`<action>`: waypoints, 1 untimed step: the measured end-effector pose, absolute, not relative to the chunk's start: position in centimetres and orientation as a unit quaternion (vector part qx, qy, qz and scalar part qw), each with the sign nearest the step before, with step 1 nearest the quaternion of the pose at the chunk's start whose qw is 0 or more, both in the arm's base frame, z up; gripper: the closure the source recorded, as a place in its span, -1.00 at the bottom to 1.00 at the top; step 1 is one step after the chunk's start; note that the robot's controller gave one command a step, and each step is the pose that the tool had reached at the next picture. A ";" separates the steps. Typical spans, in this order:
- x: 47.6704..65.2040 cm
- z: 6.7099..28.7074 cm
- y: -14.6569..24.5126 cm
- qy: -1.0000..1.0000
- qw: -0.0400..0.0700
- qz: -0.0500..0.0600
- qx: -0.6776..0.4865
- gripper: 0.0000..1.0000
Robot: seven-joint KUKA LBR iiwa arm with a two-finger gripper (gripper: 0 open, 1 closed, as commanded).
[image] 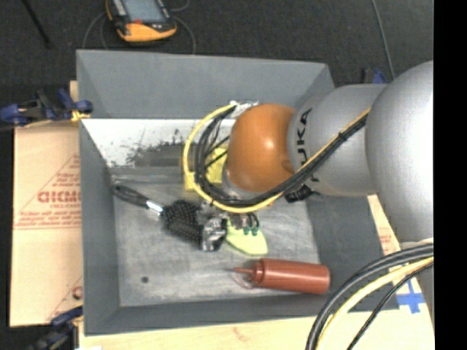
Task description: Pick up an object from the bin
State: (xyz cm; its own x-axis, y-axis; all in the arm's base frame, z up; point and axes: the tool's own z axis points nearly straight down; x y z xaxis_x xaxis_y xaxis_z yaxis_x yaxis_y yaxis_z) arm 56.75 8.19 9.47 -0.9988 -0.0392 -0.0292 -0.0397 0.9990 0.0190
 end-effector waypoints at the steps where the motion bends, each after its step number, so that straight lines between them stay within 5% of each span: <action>1: 56.7 9.5 8.2 1.000 0.014 0.010 -0.019 1.00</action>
Offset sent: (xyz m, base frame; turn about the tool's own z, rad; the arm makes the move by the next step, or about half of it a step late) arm -0.0434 -0.0618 -0.0168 0.0177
